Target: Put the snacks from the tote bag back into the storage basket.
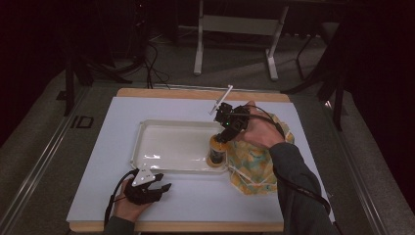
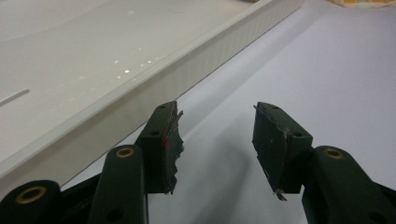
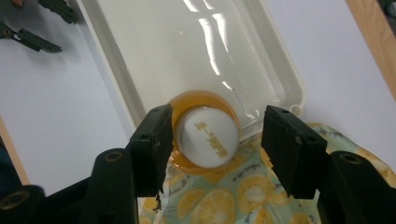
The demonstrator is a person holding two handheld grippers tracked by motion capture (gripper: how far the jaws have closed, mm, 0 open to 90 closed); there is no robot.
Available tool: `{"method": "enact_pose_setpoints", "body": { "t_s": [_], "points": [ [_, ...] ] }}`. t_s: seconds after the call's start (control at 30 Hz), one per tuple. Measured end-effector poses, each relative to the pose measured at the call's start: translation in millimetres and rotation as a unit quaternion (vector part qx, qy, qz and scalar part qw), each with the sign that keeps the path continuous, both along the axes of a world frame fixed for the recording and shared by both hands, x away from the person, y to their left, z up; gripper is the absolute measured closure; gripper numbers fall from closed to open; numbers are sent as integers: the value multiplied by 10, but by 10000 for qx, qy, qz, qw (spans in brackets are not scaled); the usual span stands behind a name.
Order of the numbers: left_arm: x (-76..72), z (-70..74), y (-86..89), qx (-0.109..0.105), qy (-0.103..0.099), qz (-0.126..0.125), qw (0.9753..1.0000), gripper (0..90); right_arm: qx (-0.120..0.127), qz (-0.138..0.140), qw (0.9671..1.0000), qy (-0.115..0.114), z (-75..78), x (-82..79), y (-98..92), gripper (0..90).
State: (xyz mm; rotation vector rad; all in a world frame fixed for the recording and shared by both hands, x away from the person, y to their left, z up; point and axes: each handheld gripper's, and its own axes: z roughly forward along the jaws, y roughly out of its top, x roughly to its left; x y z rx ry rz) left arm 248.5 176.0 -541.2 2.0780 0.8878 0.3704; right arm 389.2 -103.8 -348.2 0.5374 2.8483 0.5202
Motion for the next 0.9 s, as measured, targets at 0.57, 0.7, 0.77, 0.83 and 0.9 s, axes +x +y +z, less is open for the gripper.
{"method": "enact_pose_setpoints", "body": {
  "t_s": [0.57,0.7,0.77,0.83,0.9],
  "points": [
    [1,0,-1,5,6,4,10000,508,361,-247,9989,-143,153,-16,-379,439],
    [1,0,-1,3,7,16,10000,508,357,-367,9986,-133,120,-13,-500,439],
    [2,-1,-1,3,12,19,10000,508,360,-429,9984,-117,95,-5,-569,439],
    [3,0,-1,12,18,21,10000,508,360,-493,9981,-88,64,0,-638,439],
    [6,-1,-2,14,23,26,10000,508,354,-578,9977,-52,25,6,-706,439]
  ]
}}
